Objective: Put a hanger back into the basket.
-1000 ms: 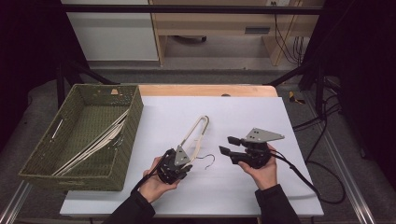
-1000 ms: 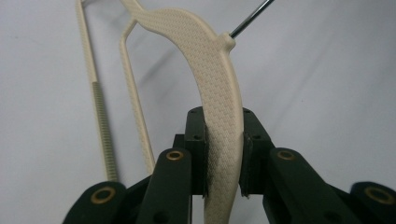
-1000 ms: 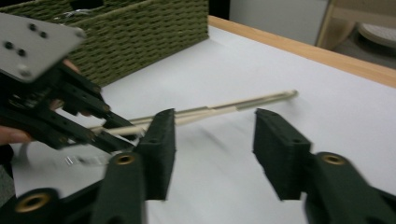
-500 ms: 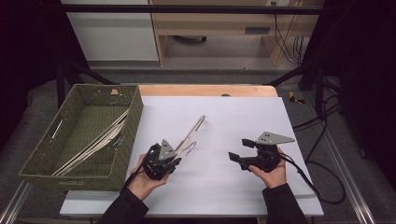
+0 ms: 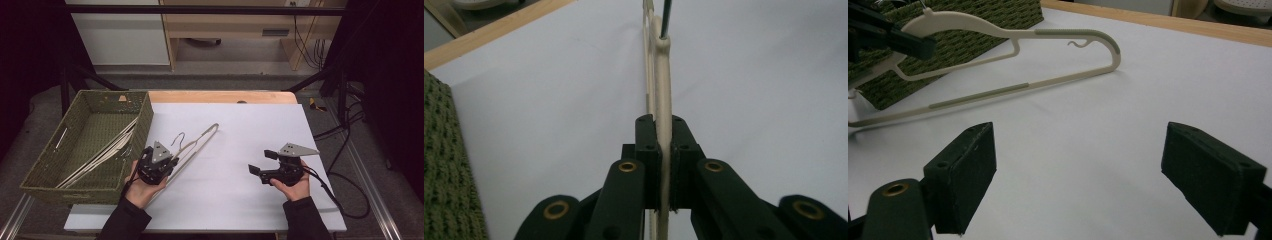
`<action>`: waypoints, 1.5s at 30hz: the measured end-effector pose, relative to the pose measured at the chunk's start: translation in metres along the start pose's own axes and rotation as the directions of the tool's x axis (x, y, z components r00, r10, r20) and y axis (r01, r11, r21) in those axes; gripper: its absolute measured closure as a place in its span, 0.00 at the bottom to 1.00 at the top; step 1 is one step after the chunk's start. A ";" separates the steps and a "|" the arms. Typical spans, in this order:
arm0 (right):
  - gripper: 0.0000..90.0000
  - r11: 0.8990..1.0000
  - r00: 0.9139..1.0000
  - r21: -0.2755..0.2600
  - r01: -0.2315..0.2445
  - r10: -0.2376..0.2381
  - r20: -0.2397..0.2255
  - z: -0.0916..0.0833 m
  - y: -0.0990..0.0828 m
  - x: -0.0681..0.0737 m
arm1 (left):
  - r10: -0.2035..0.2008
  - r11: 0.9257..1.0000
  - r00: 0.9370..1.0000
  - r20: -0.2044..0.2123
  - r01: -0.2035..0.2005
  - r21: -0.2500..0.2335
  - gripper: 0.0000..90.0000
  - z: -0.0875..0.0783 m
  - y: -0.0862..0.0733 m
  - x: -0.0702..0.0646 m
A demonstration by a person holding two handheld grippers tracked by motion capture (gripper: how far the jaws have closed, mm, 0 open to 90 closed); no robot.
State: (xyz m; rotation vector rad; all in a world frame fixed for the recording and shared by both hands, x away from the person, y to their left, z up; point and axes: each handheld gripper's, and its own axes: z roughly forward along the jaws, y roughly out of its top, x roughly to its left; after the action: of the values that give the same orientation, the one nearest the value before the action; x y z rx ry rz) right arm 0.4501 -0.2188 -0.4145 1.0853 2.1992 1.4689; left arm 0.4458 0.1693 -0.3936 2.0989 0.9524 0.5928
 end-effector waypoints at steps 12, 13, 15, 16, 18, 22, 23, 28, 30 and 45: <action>0.11 1.000 1.000 -0.018 -0.005 0.005 0.011 -0.005 -0.001 -0.002 | 0.038 0.991 0.999 0.026 -0.034 -0.127 0.95 -0.050 0.021 -0.002; 0.10 1.000 1.000 -0.020 -0.003 0.003 0.010 -0.006 -0.001 -0.001 | 0.038 0.991 0.999 0.026 -0.034 -0.127 0.95 -0.050 0.021 -0.002; 0.08 1.000 1.000 -0.025 -0.002 0.002 0.019 -0.007 -0.002 0.000 | 0.039 0.988 0.998 0.040 -0.032 -0.148 0.95 -0.057 0.026 -0.002; 0.08 1.000 1.000 -0.025 -0.002 0.002 0.019 -0.007 -0.002 0.000 | 0.039 0.987 0.998 0.043 -0.031 -0.159 0.95 -0.060 0.028 -0.003; 0.05 1.000 1.000 -0.027 0.007 -0.006 0.028 -0.008 -0.002 0.000 | 0.052 0.984 0.998 0.044 -0.043 -0.172 0.95 -0.069 0.035 -0.002; 0.04 0.999 0.999 -0.034 0.011 -0.010 0.034 -0.010 -0.002 0.001 | 0.055 0.982 0.997 0.058 -0.043 -0.184 0.95 -0.083 0.046 0.003; 0.04 0.999 0.999 -0.037 0.011 -0.010 0.036 -0.010 -0.002 0.001 | 0.055 0.982 0.997 0.058 -0.043 -0.184 0.95 -0.083 0.046 0.003; 0.03 0.999 1.000 -0.040 0.015 -0.014 0.026 -0.010 -0.002 0.001 | 0.070 0.979 0.995 0.065 -0.056 -0.198 0.95 -0.103 0.060 0.015; 0.03 0.999 1.000 -0.038 0.021 -0.020 0.021 -0.010 -0.002 0.001 | 0.079 0.974 0.994 0.074 -0.061 -0.218 0.95 -0.113 0.068 0.025; 0.03 0.999 0.999 -0.047 0.020 -0.019 0.026 -0.011 -0.002 0.001 | 0.081 0.975 0.995 0.053 -0.068 -0.212 0.95 -0.137 0.077 0.094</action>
State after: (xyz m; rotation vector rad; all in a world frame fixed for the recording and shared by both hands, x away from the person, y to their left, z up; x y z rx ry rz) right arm 0.4419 -0.2256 -0.4109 1.0583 2.1407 1.4831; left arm 0.4470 0.2679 -0.2393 1.9583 0.7449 0.6352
